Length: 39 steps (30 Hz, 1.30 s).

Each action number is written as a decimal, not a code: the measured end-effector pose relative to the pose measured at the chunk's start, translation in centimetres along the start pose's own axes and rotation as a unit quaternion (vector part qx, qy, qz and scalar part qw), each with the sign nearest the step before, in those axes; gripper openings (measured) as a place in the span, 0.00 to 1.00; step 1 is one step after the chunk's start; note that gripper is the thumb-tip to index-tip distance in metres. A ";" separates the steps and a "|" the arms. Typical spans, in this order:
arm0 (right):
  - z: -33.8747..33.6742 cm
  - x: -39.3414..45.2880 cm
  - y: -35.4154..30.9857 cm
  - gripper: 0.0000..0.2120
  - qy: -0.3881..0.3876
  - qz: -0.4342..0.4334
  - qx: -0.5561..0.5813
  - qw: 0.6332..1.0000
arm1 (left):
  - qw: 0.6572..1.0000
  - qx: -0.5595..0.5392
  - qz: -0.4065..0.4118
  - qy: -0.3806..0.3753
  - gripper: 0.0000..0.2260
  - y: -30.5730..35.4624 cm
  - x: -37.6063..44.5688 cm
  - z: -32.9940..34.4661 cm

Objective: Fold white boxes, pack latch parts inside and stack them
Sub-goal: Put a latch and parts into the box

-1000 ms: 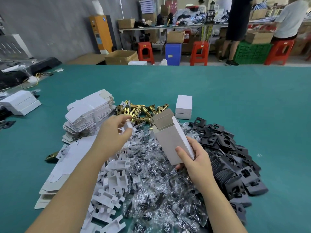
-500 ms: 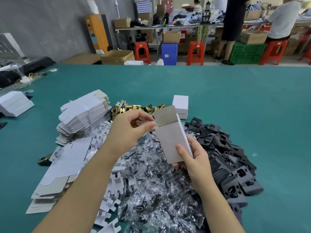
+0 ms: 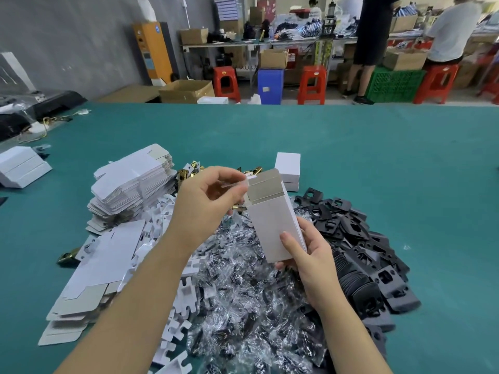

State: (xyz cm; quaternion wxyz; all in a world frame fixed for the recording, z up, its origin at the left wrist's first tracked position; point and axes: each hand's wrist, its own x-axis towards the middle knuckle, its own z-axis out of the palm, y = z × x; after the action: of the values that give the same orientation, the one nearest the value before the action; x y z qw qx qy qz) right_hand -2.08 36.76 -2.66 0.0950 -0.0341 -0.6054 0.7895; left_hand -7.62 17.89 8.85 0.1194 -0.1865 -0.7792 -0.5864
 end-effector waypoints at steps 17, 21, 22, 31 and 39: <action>-0.1 -0.2 -0.3 0.17 -0.027 0.022 0.033 0.999 | 0.950 0.273 0.129 -0.078 0.17 0.8 1.3 1.4; 0.0 -0.2 -0.3 0.17 -0.031 0.020 0.024 0.999 | 0.962 0.247 0.117 -0.001 0.14 0.7 1.9 1.7; 0.0 -0.2 -0.3 0.17 -0.031 0.020 0.023 0.999 | 0.960 0.252 0.120 0.009 0.12 0.8 2.0 1.8; 0.1 -0.3 -0.4 0.21 -0.038 0.022 0.012 0.999 | 0.914 0.335 0.118 -0.195 0.19 1.1 2.9 3.3; 0.2 -0.3 -0.5 0.20 -0.041 0.030 0.026 0.998 | 0.942 0.253 0.024 -0.218 0.20 0.7 3.8 3.0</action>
State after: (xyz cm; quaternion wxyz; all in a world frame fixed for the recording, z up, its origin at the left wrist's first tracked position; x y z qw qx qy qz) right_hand -1.73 36.67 -2.15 0.0474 -0.0173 -0.5866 0.8083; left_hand -10.62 21.52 10.07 0.0039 -0.2926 -0.9041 -0.3114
